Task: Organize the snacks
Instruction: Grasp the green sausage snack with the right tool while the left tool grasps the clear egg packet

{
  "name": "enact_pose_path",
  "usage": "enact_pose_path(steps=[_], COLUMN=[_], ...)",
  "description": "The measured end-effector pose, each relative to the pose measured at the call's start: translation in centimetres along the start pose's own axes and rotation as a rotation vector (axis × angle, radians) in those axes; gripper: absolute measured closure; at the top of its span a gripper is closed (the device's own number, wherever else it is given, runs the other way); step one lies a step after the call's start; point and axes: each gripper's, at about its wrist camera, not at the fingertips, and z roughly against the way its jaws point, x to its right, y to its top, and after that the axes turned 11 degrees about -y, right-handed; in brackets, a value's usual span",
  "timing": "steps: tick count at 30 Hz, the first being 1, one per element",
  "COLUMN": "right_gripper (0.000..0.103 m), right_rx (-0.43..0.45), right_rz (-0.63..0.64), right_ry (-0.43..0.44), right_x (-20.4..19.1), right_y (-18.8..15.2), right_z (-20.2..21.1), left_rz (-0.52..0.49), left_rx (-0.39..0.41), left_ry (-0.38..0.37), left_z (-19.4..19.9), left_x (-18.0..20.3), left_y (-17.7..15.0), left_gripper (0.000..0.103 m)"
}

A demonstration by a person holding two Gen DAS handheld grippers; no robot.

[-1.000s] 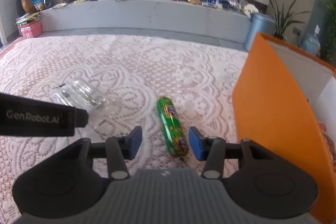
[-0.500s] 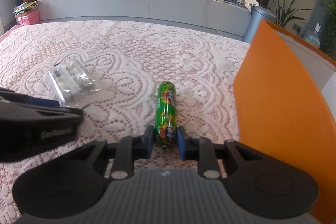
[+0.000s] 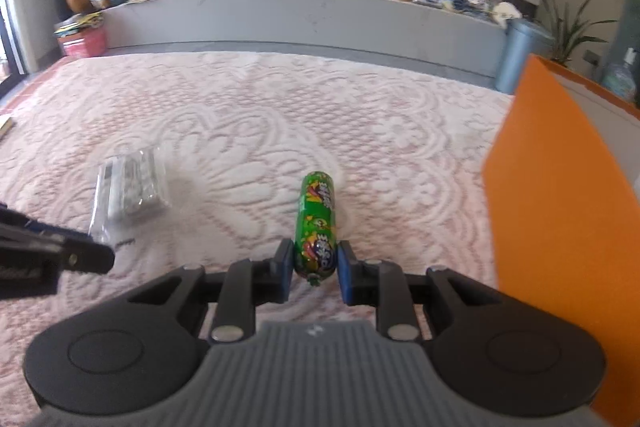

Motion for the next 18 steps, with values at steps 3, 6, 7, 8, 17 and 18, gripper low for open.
enact_pose_path(steps=[3, 6, 7, 8, 17, 18], right_gripper=[0.083, 0.083, 0.083, 0.083, 0.082, 0.082], right_rx=[-0.017, -0.035, -0.038, -0.045, -0.043, -0.038], right_rz=[0.001, 0.024, 0.038, 0.053, 0.075, 0.071], right_ry=[0.057, 0.100, 0.103, 0.104, 0.131, 0.135], right_x=[-0.7, -1.8, -2.2, -2.6, -3.4, -3.4], right_y=[-0.2, -0.6, -0.8, -1.0, -1.4, -1.4], right_z=[0.6, 1.1, 1.2, 1.2, 1.5, 1.5], left_rz=[-0.027, -0.021, -0.006, 0.009, 0.079, 0.071], left_rx=[-0.059, -0.130, -0.153, -0.158, -0.003, 0.028], left_ry=[-0.016, 0.025, 0.065, 0.097, 0.067, 0.064], left_z=[0.9, 1.1, 0.9, 1.0, 3.2, 3.5], left_x=[-0.6, -1.4, -1.7, -2.0, -1.4, -1.1], left_y=[-1.3, -2.4, -2.7, -3.0, -3.9, -3.8], left_gripper=[0.087, 0.085, 0.084, 0.084, 0.035, 0.028])
